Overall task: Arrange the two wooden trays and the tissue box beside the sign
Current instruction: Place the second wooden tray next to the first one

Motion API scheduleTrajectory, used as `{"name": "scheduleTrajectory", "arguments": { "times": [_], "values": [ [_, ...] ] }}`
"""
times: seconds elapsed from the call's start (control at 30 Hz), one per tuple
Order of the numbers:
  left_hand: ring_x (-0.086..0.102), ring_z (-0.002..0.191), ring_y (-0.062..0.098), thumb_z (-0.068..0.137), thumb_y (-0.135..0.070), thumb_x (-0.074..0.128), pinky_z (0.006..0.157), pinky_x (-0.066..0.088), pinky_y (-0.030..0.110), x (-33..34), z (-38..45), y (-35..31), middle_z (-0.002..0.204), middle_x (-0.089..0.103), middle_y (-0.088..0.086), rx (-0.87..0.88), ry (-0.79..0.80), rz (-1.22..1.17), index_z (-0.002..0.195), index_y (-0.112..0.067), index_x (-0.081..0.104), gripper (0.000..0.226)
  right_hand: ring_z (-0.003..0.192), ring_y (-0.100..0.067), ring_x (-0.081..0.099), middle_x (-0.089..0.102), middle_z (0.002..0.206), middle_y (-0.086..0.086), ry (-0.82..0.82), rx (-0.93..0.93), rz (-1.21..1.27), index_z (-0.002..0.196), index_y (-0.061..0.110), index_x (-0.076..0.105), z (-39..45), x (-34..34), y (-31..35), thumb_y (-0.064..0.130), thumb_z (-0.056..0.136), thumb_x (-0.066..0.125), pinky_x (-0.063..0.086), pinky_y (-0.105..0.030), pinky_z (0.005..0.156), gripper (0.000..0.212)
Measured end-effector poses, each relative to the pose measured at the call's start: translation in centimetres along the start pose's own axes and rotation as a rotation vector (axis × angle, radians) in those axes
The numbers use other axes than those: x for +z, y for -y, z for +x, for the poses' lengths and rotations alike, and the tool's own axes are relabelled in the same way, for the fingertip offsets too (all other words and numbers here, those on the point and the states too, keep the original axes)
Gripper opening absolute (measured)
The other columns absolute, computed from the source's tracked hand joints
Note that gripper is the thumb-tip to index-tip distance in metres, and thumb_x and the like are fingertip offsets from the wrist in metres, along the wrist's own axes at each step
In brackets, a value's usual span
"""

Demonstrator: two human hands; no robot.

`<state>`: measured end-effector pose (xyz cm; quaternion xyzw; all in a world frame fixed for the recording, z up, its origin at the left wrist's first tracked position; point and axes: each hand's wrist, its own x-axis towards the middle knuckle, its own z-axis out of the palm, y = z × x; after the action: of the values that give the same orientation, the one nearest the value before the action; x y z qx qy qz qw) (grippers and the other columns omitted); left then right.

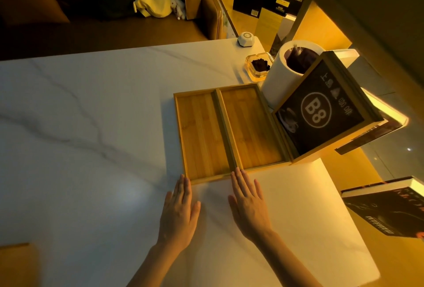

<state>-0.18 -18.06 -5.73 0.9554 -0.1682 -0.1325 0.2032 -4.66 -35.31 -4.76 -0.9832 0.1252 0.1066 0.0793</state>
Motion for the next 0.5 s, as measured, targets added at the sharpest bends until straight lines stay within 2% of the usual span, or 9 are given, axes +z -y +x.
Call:
{"name": "scheduleTrajectory", "arguments": {
  "times": [0.1, 0.17, 0.23, 0.27, 0.33, 0.4, 0.43, 0.5],
  "values": [
    [0.042, 0.127, 0.031, 0.086, -0.057, 0.002, 0.098, 0.030, 0.040, -0.4, 0.0, -0.1, 0.144, 0.036, 0.015, -0.006, 0.025, 0.012, 0.138, -0.009, 0.020, 0.073, 0.134, -0.025, 0.027, 0.029, 0.144, -0.003, -0.022, -0.003, -0.003, 0.138, 0.016, 0.029, 0.0, 0.1, 0.0, 0.039, 0.094, -0.001, 0.001, -0.034, 0.114, 0.059],
    [0.044, 0.126, 0.032, 0.088, -0.055, 0.006, 0.098, 0.031, 0.040, -0.5, 0.0, 0.0, 0.143, 0.037, 0.016, -0.008, 0.052, 0.001, 0.138, -0.008, 0.019, 0.070, 0.133, -0.024, 0.030, 0.038, 0.143, -0.005, -0.056, -0.015, -0.009, 0.136, 0.015, 0.035, 0.0, 0.2, 0.1, 0.036, 0.095, 0.008, 0.019, -0.039, 0.116, 0.053],
    [0.041, 0.128, 0.034, 0.089, -0.049, 0.021, 0.102, 0.031, 0.041, -0.9, -0.1, 0.0, 0.147, 0.031, 0.016, 0.003, 0.078, -0.037, 0.139, -0.010, 0.014, 0.064, 0.129, -0.025, 0.039, 0.049, 0.137, -0.008, -0.097, -0.047, 0.028, 0.131, 0.013, 0.045, 0.0, -0.3, 0.3, 0.030, 0.092, 0.042, 0.033, -0.041, 0.103, 0.043],
    [0.038, 0.130, 0.034, 0.089, -0.044, 0.028, 0.105, 0.033, 0.042, -1.3, -0.2, -0.1, 0.149, 0.026, 0.014, 0.010, 0.093, -0.056, 0.139, -0.011, 0.011, 0.062, 0.125, -0.026, 0.045, 0.055, 0.132, -0.009, -0.095, -0.042, 0.046, 0.126, 0.011, 0.050, 0.2, -0.7, 0.4, 0.026, 0.083, 0.060, 0.038, -0.042, 0.098, 0.047],
    [0.031, 0.134, 0.030, 0.091, -0.037, 0.034, 0.108, 0.032, 0.039, -2.2, 0.0, -0.1, 0.153, 0.015, 0.010, 0.020, 0.131, -0.102, 0.141, -0.014, 0.006, 0.061, 0.118, -0.028, 0.055, 0.062, 0.124, -0.011, -0.073, -0.025, 0.038, 0.118, 0.008, 0.058, 0.5, -1.9, 0.9, 0.023, 0.072, 0.074, 0.046, -0.044, 0.093, 0.051],
    [0.030, 0.135, 0.026, 0.092, -0.033, 0.036, 0.109, 0.030, 0.035, -3.4, 0.2, -0.1, 0.153, 0.018, 0.007, 0.007, 0.149, -0.160, 0.141, -0.015, 0.012, 0.057, 0.122, -0.030, 0.052, 0.059, 0.128, -0.013, -0.034, -0.031, 0.034, 0.121, 0.005, 0.056, 0.7, -3.8, 1.8, 0.022, 0.083, 0.062, 0.042, -0.044, 0.100, 0.042],
    [0.037, 0.132, 0.025, 0.092, -0.030, 0.038, 0.107, 0.033, 0.034, -4.1, 0.3, 0.0, 0.149, 0.029, 0.009, 0.009, 0.135, -0.201, 0.139, -0.013, 0.023, 0.051, 0.123, -0.031, 0.049, 0.058, 0.129, -0.014, 0.022, -0.050, 0.064, 0.122, 0.005, 0.054, 0.9, -4.7, 2.5, 0.022, 0.090, 0.052, 0.039, -0.043, 0.104, 0.036],
    [0.056, 0.111, 0.026, 0.092, -0.028, 0.040, 0.094, 0.043, 0.030, -5.7, 0.1, 0.4, 0.126, 0.058, 0.015, 0.021, 0.079, -0.266, 0.121, -0.009, 0.051, 0.035, 0.112, -0.026, 0.055, 0.063, 0.117, -0.011, 0.020, -0.126, 0.064, 0.113, 0.007, 0.058, 1.3, -6.0, 3.7, 0.023, 0.095, 0.041, 0.043, -0.038, 0.099, 0.030]
  ]
}}
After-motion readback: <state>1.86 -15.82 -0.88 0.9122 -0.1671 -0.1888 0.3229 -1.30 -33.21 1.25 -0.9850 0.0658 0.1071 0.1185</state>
